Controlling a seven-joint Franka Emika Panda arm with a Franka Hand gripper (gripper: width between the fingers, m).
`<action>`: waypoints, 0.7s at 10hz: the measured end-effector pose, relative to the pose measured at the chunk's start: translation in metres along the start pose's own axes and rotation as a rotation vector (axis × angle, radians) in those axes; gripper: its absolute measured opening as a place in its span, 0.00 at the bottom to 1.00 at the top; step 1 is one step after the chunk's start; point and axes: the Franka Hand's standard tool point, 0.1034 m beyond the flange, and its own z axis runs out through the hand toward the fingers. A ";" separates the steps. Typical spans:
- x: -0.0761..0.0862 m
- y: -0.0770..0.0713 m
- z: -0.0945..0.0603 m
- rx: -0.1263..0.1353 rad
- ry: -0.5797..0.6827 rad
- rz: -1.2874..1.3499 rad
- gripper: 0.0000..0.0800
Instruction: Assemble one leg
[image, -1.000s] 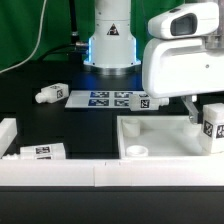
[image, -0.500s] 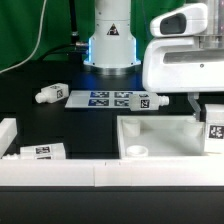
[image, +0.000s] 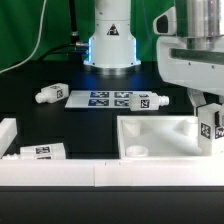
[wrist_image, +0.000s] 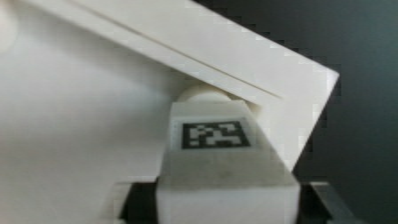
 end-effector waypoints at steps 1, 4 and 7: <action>0.000 0.000 0.000 -0.001 0.001 0.047 0.36; 0.000 0.000 0.001 -0.005 0.004 -0.177 0.56; -0.005 -0.003 0.001 -0.022 -0.005 -0.596 0.80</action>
Offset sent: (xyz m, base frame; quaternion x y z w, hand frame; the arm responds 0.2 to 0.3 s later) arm 0.0020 0.0051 0.0006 -0.0361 0.0130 -0.3065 0.9511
